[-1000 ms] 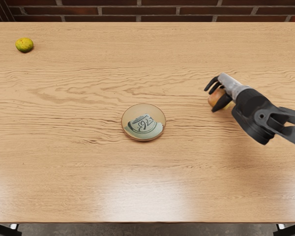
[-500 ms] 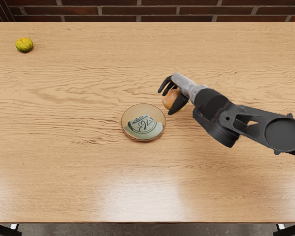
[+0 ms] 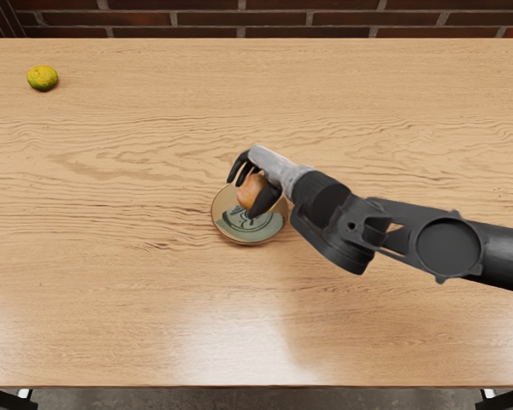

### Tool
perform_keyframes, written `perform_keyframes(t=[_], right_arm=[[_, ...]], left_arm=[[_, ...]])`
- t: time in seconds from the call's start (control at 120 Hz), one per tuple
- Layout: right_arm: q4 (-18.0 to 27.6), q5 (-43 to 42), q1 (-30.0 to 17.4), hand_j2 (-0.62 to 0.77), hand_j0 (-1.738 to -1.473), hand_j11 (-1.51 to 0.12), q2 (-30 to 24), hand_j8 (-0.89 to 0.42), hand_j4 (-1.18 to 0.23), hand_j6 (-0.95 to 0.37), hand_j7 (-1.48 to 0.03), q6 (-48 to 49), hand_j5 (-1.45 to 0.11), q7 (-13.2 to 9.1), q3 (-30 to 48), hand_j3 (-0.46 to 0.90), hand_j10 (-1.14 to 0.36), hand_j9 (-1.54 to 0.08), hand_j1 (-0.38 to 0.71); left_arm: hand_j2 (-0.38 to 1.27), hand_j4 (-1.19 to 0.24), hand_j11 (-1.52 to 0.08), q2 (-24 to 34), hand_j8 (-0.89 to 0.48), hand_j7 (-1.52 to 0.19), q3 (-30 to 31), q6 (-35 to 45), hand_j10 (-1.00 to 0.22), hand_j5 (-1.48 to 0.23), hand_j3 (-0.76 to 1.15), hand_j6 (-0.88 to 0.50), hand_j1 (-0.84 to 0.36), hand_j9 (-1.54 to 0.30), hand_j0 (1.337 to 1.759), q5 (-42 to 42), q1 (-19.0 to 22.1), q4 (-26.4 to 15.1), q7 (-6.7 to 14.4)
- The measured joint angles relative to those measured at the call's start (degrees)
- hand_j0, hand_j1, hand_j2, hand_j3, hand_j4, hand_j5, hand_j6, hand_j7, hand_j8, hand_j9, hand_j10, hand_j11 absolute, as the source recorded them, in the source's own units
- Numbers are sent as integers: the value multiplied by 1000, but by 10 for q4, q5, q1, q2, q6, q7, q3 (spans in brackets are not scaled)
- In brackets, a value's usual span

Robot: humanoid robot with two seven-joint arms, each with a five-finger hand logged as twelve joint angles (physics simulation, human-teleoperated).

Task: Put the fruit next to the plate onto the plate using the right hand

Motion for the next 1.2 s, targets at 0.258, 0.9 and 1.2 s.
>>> perform_keyframes(t=[0.258, 0.9, 1.2], right_arm=[[-1, -4, -9, 10, -1655, -517, 12, -243, -385, -366, -508, -28, -519, 1, -12, 0, -299, -520, -8], [23, 430, -63, -6, -1658, -69, -321, -48, -53, -53, -69, 477, -69, 8, 242, 0, -50, -69, -292], [-89, 503, -124, -6, -1658, -53, -452, -40, -41, -41, -53, 545, -53, 76, 257, 0, -40, -53, -303]], left_arm=[[46, -232, -301, 0, -232, -301, 0, 0, -232, -301, 0, -232, 71, -301, 1658, 0, 0, 0, 0], [46, -232, -301, 0, -232, -301, 0, 0, -232, -301, 0, -232, 71, -301, 1658, 0, -2, -1, 0], [46, -232, -302, 0, -232, -302, 0, -4, -232, -302, 0, -232, 71, -302, 1658, 1, 4, -3, 0]])
